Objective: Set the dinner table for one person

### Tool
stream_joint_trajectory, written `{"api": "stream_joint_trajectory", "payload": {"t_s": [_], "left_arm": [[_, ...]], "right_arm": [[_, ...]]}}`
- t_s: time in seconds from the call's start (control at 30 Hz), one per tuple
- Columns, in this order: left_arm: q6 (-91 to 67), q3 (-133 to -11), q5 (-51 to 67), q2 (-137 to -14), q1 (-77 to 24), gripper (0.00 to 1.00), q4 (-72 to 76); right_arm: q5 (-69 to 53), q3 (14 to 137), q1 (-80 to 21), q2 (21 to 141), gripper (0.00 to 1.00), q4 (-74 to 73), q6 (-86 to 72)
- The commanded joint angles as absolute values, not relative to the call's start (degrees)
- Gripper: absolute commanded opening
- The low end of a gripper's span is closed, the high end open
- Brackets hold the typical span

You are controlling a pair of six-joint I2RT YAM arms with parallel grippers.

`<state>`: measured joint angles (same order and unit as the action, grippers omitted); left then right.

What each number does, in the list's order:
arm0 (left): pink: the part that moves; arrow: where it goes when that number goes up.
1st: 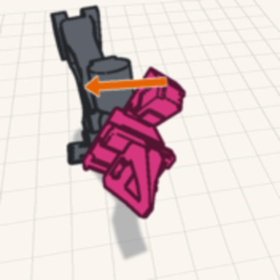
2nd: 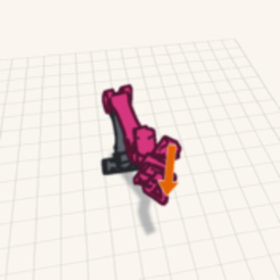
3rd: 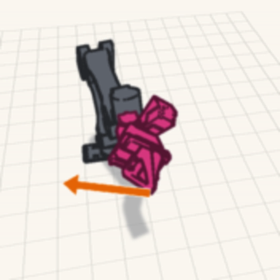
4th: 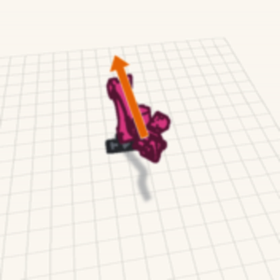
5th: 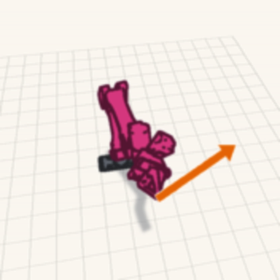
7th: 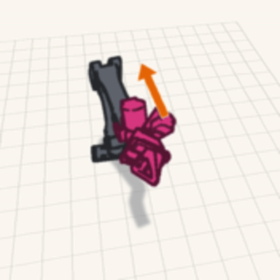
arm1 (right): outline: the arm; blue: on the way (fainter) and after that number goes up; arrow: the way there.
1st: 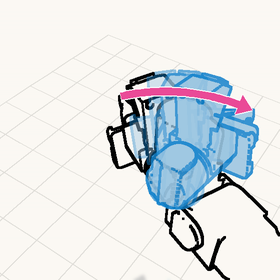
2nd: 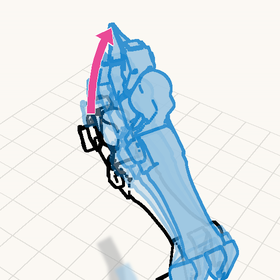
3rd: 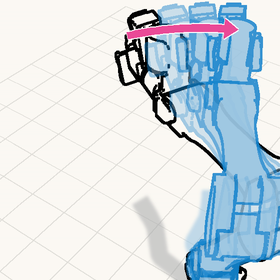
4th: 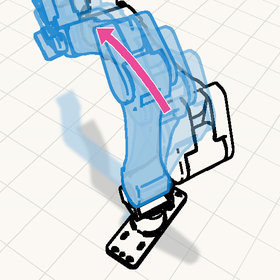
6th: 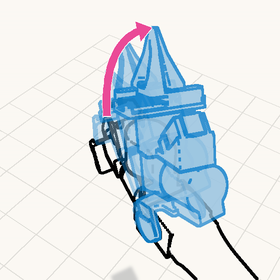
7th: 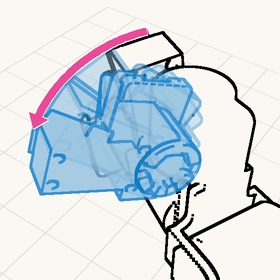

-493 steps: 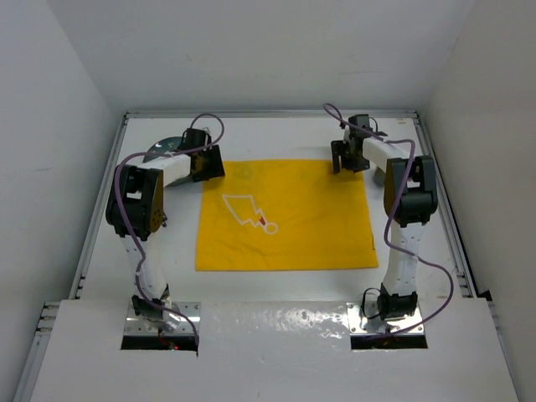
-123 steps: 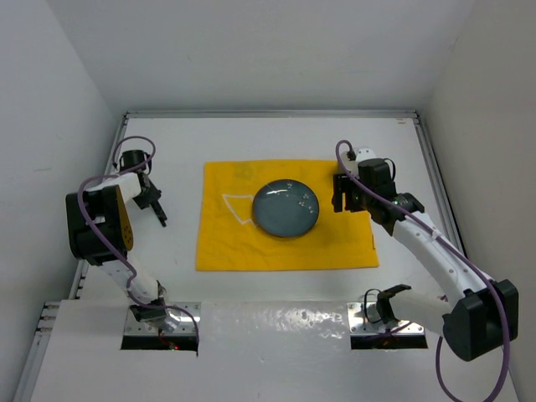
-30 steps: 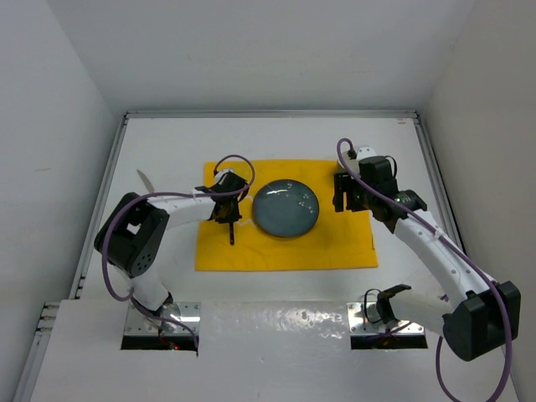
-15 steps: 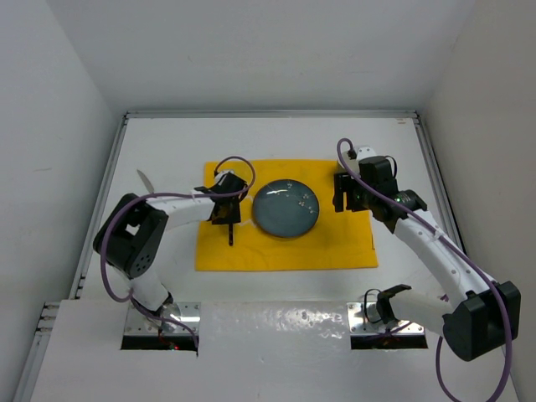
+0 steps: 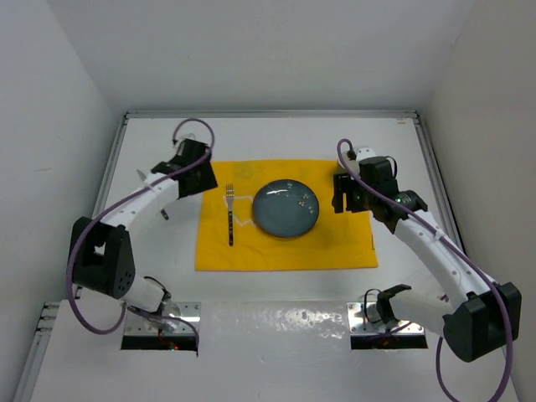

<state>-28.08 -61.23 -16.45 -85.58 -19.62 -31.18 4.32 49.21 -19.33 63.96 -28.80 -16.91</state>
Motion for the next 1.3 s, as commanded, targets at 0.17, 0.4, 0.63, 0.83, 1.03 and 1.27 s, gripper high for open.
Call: {"api": "stream_joint_trajectory", "payload": {"t_s": [0.17,0.4,0.63,0.83,1.03,1.27], "left_arm": [[-23.65,-64.42,-14.86,-90.77,-0.1,0.56,-32.62],[-22.59,-68.28,-11.96,-102.29,8.96,0.52,-30.85],[-21.01,-71.72,-11.43,-108.8,13.01,0.42,-30.32],[-21.27,-69.79,-7.3,-111.27,13.01,0.24,-28.04],[-21.36,-66.89,-5.89,-109.09,13.01,0.0,-27.86],[-21.88,-71.17,-9.13,-96.53,0.13,0.0,-33.3]], "right_arm": [[2.37,50.1,-19.51,60.91,0.69,-27.33,-17.75],[1.76,48.17,-19.51,60.21,0.69,-26.54,-17.67],[2.37,47.11,-19.51,59.59,0.69,-26.54,-17.14],[3.08,47.63,-19.51,59.68,0.69,-26.89,-17.05],[3.69,48.34,-19.51,60.12,0.69,-27.77,-17.23],[5.89,53.86,-19.51,59.42,0.69,-31.81,-16.96]]}}
